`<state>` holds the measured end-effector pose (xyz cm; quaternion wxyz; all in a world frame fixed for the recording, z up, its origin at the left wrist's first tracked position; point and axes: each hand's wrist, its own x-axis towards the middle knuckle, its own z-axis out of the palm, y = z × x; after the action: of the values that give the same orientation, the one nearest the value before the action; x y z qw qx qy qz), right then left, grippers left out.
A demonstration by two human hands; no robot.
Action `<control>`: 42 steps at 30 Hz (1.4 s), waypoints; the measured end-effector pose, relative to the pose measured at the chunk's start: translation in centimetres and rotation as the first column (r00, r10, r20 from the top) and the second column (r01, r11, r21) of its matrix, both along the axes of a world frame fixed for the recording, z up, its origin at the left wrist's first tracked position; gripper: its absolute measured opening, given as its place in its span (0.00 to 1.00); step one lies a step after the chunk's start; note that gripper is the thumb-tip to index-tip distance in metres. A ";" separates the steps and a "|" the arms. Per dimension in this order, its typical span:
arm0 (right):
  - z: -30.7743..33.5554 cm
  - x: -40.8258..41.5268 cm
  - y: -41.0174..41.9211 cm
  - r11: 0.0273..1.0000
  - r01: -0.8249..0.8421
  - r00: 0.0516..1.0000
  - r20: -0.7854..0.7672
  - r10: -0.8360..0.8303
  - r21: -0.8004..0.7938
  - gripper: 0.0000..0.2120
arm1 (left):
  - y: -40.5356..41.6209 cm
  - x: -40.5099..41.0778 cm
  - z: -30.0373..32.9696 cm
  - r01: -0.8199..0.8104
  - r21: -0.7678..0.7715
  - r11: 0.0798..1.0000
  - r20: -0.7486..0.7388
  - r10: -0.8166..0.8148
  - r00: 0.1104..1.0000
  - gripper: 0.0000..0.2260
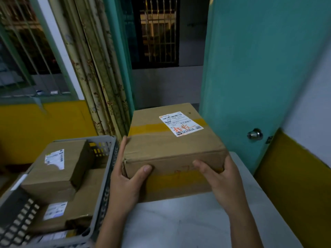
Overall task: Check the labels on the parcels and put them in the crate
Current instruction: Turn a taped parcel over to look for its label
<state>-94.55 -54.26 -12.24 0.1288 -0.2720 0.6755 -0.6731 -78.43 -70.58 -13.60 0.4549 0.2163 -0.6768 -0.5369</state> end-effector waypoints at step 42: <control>-6.5 -6.8 -2.9 0.932 0.038 0.761 0.615 0.206 -0.360 0.40 | -1.5 3.7 -0.7 -0.118 0.244 0.963 -0.113 0.149 0.982 0.42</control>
<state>-101.33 -57.16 -18.75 0.3326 -0.0736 0.4458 -0.8278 -74.68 -72.07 -14.32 0.5045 0.2787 -0.5609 -0.5943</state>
